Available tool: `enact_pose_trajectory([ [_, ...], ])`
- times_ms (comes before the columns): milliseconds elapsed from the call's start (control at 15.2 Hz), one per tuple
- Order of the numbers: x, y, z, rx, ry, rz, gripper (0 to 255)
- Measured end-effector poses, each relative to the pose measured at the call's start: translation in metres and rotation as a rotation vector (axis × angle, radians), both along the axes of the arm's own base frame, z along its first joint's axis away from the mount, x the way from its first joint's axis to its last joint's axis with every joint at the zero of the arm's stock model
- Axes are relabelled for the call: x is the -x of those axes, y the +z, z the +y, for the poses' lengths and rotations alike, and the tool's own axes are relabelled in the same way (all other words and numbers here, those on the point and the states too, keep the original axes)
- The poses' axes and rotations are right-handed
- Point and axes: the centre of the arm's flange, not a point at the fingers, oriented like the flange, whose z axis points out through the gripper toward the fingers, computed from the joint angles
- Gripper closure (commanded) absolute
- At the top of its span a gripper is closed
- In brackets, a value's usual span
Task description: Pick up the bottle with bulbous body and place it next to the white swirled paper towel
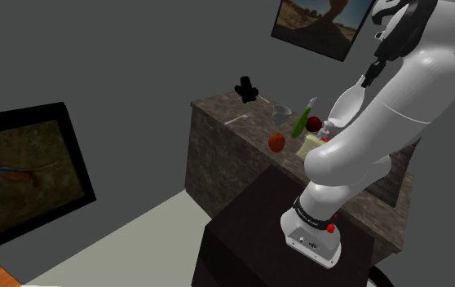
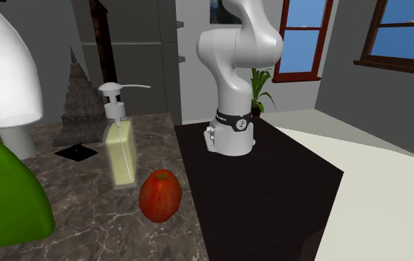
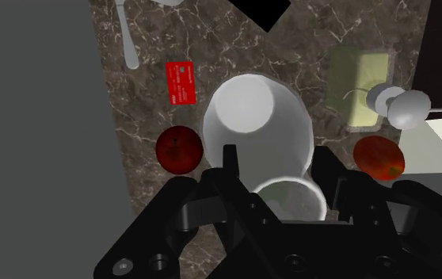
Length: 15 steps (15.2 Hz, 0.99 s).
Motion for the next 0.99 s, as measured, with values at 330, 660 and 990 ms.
enact_pose_trajectory([
  [330,-0.001,-0.026,0.0,0.0,0.0,0.0,255],
  [660,0.0,-0.052,0.0,0.0,0.0,0.0,255],
  [990,0.0,-0.079,0.0,0.0,0.0,0.0,255],
])
